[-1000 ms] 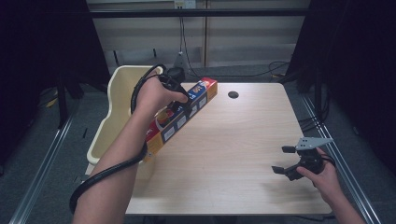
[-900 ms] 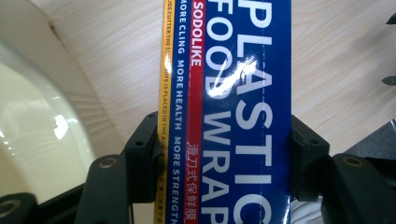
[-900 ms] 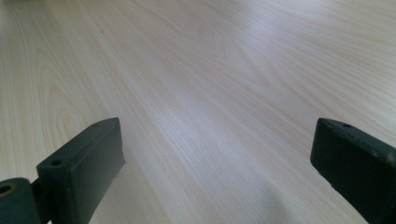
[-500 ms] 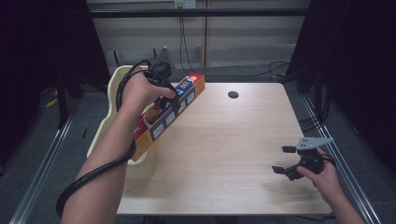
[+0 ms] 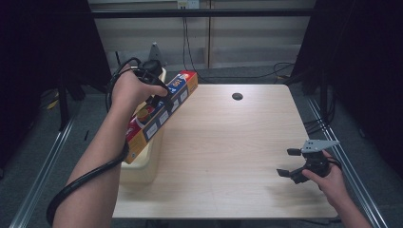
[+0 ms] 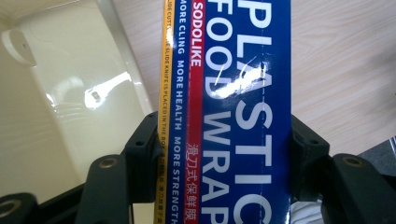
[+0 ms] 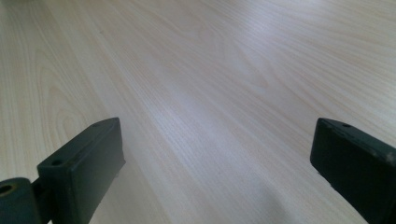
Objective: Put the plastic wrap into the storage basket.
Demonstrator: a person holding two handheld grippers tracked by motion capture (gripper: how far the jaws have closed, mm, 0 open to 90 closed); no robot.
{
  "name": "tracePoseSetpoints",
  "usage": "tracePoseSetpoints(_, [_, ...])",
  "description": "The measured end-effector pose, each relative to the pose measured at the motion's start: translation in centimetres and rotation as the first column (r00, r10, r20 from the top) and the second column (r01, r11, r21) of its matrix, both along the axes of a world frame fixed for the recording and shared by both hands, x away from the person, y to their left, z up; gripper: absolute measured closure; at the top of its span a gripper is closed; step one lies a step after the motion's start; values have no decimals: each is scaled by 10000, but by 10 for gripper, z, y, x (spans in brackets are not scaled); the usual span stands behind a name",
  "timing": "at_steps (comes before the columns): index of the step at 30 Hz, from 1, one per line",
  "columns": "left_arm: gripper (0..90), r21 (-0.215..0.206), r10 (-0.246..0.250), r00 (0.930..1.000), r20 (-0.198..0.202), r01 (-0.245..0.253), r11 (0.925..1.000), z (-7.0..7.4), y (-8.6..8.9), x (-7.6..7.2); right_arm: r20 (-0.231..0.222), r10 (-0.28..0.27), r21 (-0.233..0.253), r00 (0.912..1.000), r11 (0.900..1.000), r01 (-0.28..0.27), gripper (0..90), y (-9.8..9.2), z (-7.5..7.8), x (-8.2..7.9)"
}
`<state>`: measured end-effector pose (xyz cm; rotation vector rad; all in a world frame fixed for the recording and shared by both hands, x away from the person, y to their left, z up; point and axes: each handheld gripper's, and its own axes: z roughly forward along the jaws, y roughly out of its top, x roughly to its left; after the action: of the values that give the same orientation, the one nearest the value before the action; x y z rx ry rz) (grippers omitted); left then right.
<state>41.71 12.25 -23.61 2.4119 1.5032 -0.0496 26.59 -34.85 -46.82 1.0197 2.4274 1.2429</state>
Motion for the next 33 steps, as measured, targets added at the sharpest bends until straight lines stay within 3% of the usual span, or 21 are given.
tracePoseSetpoints(15, [409, 38, 581, 9983, 20, -581, 9983, 5, 19, -1, -1, 32, -15, 10000, 10000, -32, 24, 1, 0, 1])
tracePoseSetpoints(24, [409, 19, 1121, 9937, 3, -1121, 9937, 6, 34, -4, -11, 135, -46, 9999, 9999, -135, 24, 4, -1, 3])
tracePoseSetpoints(33, [408, -54, 1264, 9919, 138, -1263, 9920, 8, 46, -8, -34, 264, -69, 9996, 9996, -264, 24, 8, -1, 6])
